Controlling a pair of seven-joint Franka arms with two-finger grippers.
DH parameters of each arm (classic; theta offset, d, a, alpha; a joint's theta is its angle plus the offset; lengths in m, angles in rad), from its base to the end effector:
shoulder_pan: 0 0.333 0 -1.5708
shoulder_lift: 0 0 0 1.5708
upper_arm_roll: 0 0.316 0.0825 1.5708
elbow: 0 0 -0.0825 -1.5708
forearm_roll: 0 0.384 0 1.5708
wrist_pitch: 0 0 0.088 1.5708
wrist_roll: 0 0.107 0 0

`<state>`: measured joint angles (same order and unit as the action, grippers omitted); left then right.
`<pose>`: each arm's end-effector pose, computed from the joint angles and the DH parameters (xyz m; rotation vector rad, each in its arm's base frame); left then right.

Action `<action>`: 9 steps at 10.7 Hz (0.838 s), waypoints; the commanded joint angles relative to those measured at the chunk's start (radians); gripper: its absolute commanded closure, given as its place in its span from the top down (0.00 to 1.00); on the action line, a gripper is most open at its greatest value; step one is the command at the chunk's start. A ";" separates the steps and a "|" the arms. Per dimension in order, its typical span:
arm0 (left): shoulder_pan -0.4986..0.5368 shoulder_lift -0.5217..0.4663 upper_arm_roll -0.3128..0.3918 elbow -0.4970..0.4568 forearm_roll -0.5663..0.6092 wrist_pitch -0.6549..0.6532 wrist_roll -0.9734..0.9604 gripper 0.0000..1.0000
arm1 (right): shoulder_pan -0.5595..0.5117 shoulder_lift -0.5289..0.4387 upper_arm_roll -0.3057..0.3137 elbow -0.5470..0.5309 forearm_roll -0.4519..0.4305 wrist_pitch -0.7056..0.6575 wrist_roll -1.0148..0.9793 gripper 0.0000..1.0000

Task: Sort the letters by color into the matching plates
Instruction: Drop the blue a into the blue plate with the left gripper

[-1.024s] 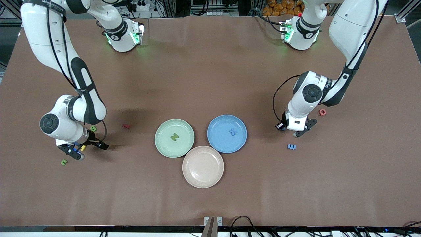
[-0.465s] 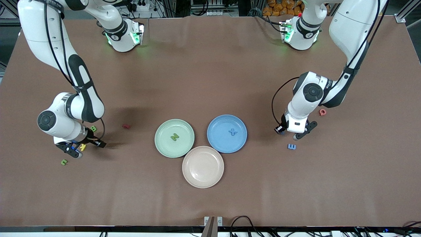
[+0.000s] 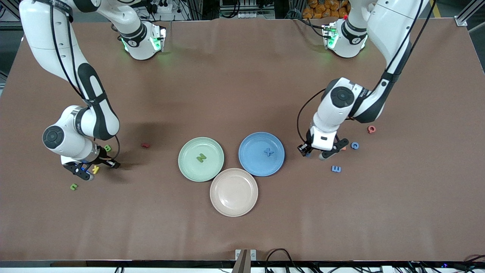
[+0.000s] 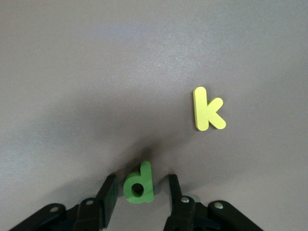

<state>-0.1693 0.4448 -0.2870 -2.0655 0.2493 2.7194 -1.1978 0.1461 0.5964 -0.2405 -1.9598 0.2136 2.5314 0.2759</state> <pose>0.5487 -0.2731 0.2459 2.8460 0.8283 0.2481 0.6118 -0.0569 0.1744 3.0297 -0.7833 0.0030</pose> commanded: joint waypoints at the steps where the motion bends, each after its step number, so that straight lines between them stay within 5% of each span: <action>1: -0.085 0.011 0.006 0.047 0.031 -0.010 -0.066 0.00 | -0.020 -0.032 0.020 -0.034 -0.010 0.020 -0.012 0.40; 7: -0.239 0.110 0.015 0.150 0.033 -0.012 -0.077 0.00 | -0.017 -0.032 0.020 -0.033 -0.010 0.014 -0.014 0.23; 8: -0.239 0.114 0.015 0.156 0.034 -0.012 -0.072 0.08 | -0.016 -0.038 0.020 -0.030 -0.011 0.007 -0.024 0.23; 9: -0.236 0.123 0.017 0.162 0.034 -0.012 -0.071 0.73 | -0.014 -0.047 0.021 -0.021 -0.011 0.001 -0.049 0.21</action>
<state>-0.4024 0.5421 -0.2834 -1.9418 0.2494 2.7184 -1.2484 0.1456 0.5925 -0.2373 -1.9613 0.2136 2.5402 0.2665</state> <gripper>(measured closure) 0.722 0.727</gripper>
